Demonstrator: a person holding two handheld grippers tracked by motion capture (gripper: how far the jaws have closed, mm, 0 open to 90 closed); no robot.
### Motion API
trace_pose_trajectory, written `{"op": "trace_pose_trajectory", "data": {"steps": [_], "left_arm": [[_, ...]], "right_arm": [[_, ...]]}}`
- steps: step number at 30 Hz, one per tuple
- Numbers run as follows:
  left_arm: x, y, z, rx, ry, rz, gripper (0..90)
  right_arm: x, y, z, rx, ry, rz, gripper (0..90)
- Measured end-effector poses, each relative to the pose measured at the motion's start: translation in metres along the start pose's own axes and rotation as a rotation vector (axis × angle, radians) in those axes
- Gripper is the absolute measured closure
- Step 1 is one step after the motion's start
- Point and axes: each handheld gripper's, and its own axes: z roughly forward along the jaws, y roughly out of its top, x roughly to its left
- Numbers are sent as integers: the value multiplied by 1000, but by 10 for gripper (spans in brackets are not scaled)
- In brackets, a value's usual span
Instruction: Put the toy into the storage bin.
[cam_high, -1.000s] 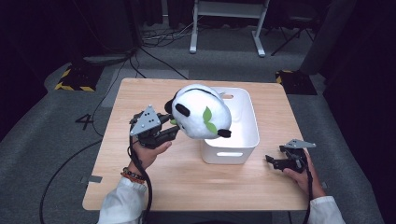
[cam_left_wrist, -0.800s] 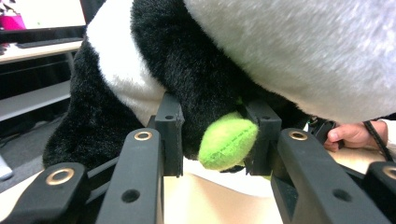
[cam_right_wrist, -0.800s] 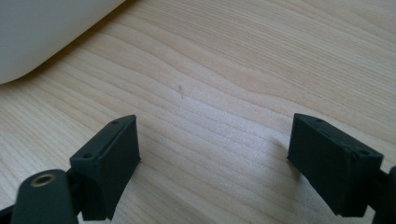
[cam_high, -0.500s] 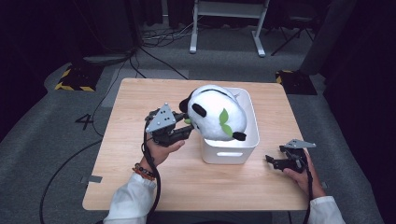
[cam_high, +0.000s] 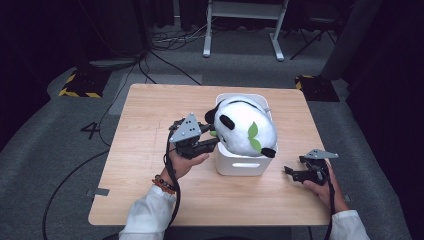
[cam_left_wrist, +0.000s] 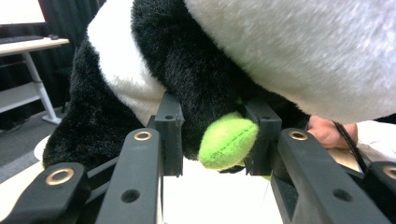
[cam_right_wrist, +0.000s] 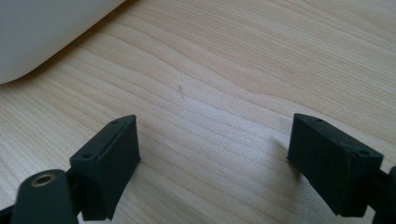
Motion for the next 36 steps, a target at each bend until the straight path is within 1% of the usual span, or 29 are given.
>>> {"op": "trace_pose_trajectory", "data": {"steps": [1,2,9,11,13,18,25,26,28,29,30,32,33,34,36], "left_arm": [[0,0,0,0,0,0,650],[-1,-2,4,7,-4,-1,650],[-4,-7,15,29,-19,-8,650],[-5,-9,20,44,-22,-9,650],[-5,-11,22,52,-25,-7,650],[-5,-16,30,71,-29,-21,650],[-5,-20,37,93,-39,-28,649],[-5,-22,39,105,-42,-31,649],[-4,-24,40,106,-46,-44,648],[-4,-24,40,106,-46,-44,648],[-1,-25,40,106,-51,-57,646],[0,-26,40,107,-58,-68,645],[0,-26,40,107,-58,-68,645],[3,-27,41,118,-64,-73,643],[4,-27,41,119,-65,-78,642]], "right_arm": [[0,0,0,0,0,0,162],[0,0,0,0,0,0,162],[0,0,0,0,0,0,162],[0,0,0,0,0,0,162],[0,0,0,0,0,0,162],[0,0,0,-1,-1,-2,162],[0,0,0,-2,-1,-3,162],[0,0,0,-1,0,-1,162],[0,0,0,0,0,-1,162],[0,0,0,0,0,-1,162],[0,0,0,0,0,-1,162],[0,0,0,0,-1,-1,163],[0,0,0,0,-1,-1,163],[0,0,0,0,-1,-1,162],[0,0,0,-1,-1,-1,162]]}}
